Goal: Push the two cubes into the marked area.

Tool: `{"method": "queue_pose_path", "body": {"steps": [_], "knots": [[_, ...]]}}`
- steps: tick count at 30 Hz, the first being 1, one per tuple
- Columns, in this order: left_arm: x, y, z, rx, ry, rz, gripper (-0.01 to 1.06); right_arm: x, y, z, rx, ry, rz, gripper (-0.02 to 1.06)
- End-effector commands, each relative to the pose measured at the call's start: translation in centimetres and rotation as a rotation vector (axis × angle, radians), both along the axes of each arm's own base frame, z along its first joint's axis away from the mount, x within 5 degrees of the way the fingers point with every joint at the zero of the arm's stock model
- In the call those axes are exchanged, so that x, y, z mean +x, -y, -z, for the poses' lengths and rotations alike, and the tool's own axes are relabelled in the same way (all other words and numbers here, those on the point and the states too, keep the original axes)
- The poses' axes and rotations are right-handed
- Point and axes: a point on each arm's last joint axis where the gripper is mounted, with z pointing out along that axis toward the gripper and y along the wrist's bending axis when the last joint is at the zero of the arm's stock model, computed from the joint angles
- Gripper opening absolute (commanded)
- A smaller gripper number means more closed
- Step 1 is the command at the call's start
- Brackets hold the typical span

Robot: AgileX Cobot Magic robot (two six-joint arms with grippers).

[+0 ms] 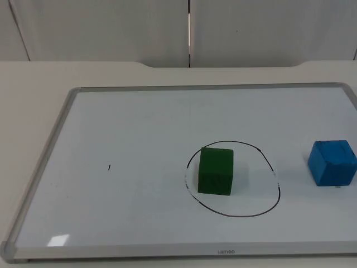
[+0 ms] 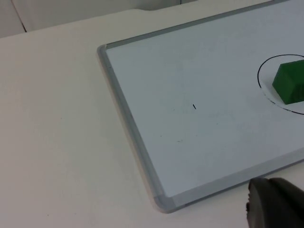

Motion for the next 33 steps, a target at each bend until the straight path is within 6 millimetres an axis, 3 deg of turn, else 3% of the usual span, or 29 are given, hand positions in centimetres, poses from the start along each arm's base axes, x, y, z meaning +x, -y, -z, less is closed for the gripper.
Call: {"method": "queue_pose_path", "body": {"steps": [1,5,10,23,33], "knots": [[0.0,0.0,0.1,-0.004,0.008,-0.008,0.00,1.4,0.1,0.0,-0.014,-0.007,0.009,0.25],[0.0,0.0,0.1,-0.004,0.008,-0.008,0.00,4.8,-0.2,1.1,-0.018,-0.013,0.005,0.12],[0.0,0.0,0.1,-0.004,0.008,-0.008,0.00,7.7,-0.5,2.6,-0.014,0.027,0.006,0.09],[0.0,0.0,0.1,-0.004,0.008,-0.008,0.00,12.3,-0.9,7.7,-0.026,-0.052,0.003,0.09],[0.0,0.0,0.1,-0.004,0.008,-0.008,0.00,15.2,-1.1,13.0,-0.043,-0.126,-0.005,0.00]]}}
